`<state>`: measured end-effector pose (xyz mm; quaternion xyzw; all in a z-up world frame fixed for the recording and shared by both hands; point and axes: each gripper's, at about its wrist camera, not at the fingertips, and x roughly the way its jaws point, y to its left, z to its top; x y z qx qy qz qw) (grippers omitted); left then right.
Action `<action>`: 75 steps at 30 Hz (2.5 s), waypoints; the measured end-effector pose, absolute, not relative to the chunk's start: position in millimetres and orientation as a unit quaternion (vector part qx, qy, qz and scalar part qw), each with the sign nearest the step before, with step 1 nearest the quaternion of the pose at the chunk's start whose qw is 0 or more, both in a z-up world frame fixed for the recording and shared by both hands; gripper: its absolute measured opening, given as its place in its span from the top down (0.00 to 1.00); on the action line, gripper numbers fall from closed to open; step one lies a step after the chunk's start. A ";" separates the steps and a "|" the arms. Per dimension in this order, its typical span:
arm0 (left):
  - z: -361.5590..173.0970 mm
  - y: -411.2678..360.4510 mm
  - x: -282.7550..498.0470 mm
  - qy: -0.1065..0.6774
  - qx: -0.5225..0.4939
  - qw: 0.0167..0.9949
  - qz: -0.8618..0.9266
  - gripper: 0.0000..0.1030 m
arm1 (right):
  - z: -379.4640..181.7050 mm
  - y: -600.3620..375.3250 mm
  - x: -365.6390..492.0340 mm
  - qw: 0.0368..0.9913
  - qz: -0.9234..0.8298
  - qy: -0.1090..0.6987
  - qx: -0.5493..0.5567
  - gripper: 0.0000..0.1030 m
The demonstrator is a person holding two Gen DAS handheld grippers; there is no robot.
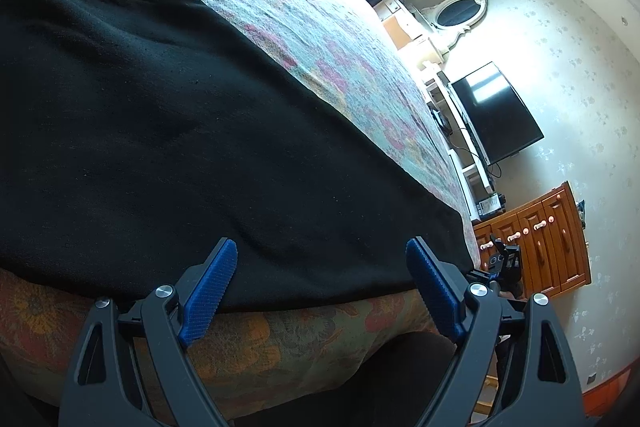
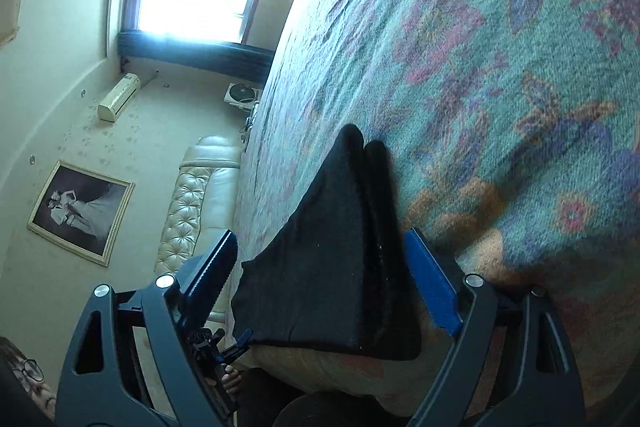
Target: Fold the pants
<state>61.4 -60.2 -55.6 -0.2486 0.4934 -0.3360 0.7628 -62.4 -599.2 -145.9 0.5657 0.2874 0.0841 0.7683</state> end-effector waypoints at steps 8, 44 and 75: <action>-55.5 -65.6 61.8 0.494 -0.243 0.766 -0.331 0.17 | -129.9 -575.4 -25.1 0.751 0.131 0.415 0.497 0.17; -37.6 -7.0 68.0 0.481 -0.242 0.771 -0.340 0.17 | 65.1 -391.5 56.1 0.843 0.113 0.428 0.307 0.87; -33.3 35.7 77.5 0.473 -0.293 0.777 -0.295 0.17 | -66.2 -133.5 186.6 0.788 0.148 0.550 0.233 0.33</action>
